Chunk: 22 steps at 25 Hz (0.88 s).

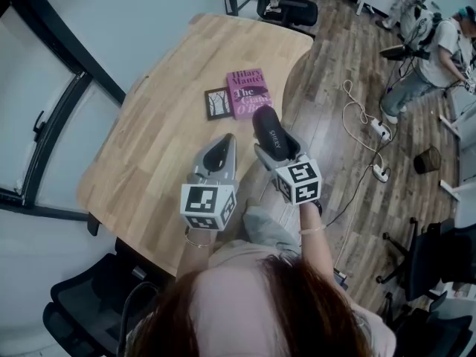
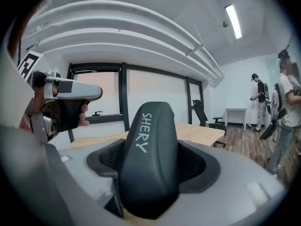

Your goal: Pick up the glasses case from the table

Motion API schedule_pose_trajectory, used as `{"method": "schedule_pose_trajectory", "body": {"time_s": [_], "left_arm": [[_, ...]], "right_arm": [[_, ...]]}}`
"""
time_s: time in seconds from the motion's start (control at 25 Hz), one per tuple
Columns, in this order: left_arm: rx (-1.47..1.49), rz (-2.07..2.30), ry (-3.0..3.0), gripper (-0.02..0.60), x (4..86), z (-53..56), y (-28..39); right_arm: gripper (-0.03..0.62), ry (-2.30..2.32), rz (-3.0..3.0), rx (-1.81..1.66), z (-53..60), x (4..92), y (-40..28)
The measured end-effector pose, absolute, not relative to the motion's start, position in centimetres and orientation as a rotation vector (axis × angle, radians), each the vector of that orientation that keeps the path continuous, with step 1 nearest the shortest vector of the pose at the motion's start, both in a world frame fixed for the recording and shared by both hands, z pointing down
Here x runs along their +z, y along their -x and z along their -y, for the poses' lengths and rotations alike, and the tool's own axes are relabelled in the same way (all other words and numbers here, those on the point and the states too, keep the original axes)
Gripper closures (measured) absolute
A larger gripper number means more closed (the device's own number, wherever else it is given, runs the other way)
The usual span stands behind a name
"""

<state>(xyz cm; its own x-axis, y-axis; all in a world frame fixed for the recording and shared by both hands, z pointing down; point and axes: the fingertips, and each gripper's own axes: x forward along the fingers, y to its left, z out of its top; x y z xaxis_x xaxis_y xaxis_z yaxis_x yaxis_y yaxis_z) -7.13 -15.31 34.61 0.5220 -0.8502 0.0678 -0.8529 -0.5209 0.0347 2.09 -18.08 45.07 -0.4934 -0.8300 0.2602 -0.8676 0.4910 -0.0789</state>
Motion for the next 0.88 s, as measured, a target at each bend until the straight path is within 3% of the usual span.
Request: {"method": "schedule_pose_trajectory", "body": {"time_s": [0.88], "left_arm": [[0.007,1.534,-2.709,0.572,32.9,7.3,7.7]], "right_arm": [[0.244,-1.502,2.662,0.146,9.9,39.8,-1.7]]}}
